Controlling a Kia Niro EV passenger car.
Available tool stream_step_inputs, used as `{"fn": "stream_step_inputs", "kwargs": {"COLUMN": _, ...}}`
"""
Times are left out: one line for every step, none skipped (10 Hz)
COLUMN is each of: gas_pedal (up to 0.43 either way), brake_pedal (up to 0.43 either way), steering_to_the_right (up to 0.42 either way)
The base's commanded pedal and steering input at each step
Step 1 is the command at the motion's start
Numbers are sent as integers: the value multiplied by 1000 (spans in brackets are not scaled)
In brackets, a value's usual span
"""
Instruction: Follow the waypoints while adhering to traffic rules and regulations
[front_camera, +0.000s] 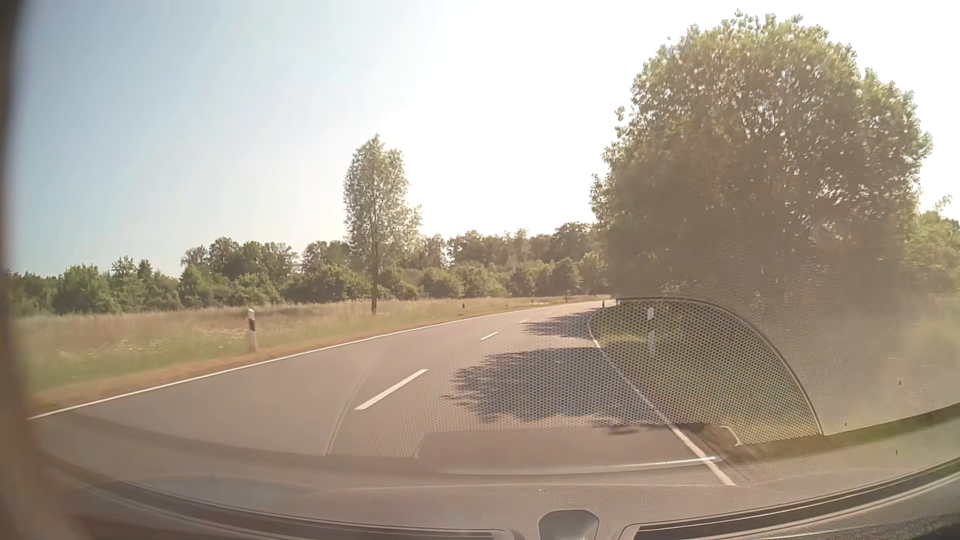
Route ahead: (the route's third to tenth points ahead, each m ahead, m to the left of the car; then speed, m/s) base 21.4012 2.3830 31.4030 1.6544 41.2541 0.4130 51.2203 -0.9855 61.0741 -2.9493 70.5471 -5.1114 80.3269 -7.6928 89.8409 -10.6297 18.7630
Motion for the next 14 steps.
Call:
{"fn": "stream_step_inputs", "kwargs": {"gas_pedal": 228, "brake_pedal": 6, "steering_to_the_right": 22}}
{"fn": "stream_step_inputs", "kwargs": {"gas_pedal": 228, "brake_pedal": 6, "steering_to_the_right": 22}}
{"fn": "stream_step_inputs", "kwargs": {"gas_pedal": 228, "brake_pedal": 6, "steering_to_the_right": 22}}
{"fn": "stream_step_inputs", "kwargs": {"gas_pedal": 228, "brake_pedal": 0, "steering_to_the_right": 22}}
{"fn": "stream_step_inputs", "kwargs": {"gas_pedal": 228, "brake_pedal": 6, "steering_to_the_right": 22}}
{"fn": "stream_step_inputs", "kwargs": {"gas_pedal": 228, "brake_pedal": 6, "steering_to_the_right": 22}}
{"fn": "stream_step_inputs", "kwargs": {"gas_pedal": 228, "brake_pedal": 6, "steering_to_the_right": 22}}
{"fn": "stream_step_inputs", "kwargs": {"gas_pedal": 228, "brake_pedal": 6, "steering_to_the_right": 22}}
{"fn": "stream_step_inputs", "kwargs": {"gas_pedal": 228, "brake_pedal": 6, "steering_to_the_right": 22}}
{"fn": "stream_step_inputs", "kwargs": {"gas_pedal": 228, "brake_pedal": 6, "steering_to_the_right": 23}}
{"fn": "stream_step_inputs", "kwargs": {"gas_pedal": 228, "brake_pedal": 6, "steering_to_the_right": 23}}
{"fn": "stream_step_inputs", "kwargs": {"gas_pedal": 228, "brake_pedal": 6, "steering_to_the_right": 23}}
{"fn": "stream_step_inputs", "kwargs": {"gas_pedal": 228, "brake_pedal": 6, "steering_to_the_right": 23}}
{"fn": "stream_step_inputs", "kwargs": {"gas_pedal": 228, "brake_pedal": 6, "steering_to_the_right": 23}}
